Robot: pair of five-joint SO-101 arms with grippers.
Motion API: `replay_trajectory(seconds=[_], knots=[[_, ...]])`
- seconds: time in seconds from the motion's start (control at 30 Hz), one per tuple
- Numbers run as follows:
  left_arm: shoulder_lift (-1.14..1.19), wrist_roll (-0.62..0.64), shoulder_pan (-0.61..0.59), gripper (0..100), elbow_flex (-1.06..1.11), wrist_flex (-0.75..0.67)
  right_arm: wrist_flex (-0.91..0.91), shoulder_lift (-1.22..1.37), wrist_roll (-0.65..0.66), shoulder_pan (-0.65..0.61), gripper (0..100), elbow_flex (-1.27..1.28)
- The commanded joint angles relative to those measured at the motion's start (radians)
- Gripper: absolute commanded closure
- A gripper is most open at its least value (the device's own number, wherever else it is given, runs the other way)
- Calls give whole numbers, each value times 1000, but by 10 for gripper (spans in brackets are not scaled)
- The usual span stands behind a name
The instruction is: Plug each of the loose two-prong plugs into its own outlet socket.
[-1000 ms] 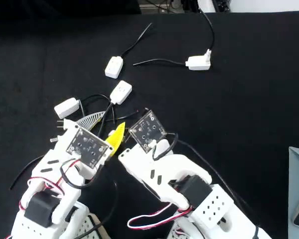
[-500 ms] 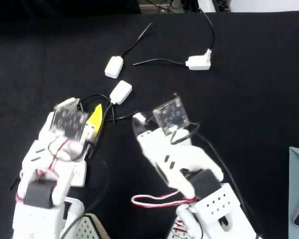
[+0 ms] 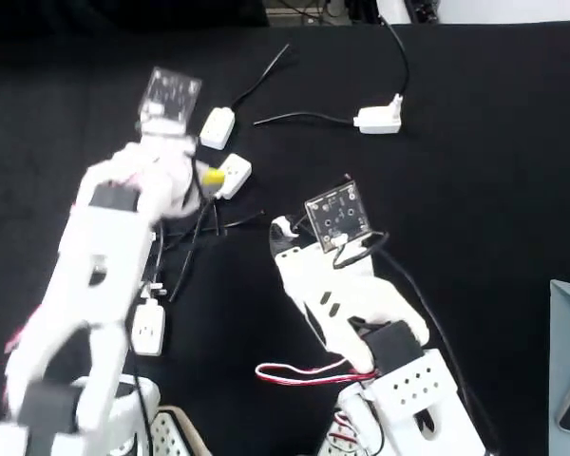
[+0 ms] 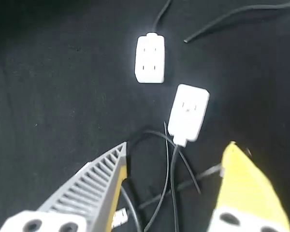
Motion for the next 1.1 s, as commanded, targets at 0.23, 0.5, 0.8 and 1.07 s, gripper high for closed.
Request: replay_trajectory(seconds=[0.23,0.5,0.8,1.07], knots=[[646,41,-51,672,-648,-23,-3,-12,8,12,987,2],[1011,38,-44,672,-1020,-18,-5,-12,8,9,987,12],[1309,37,-44,672,-1345,-15,-5,-13,8,8,987,15],[1444,31,-42,792,-1515,-15,-5,-13,8,8,987,15]])
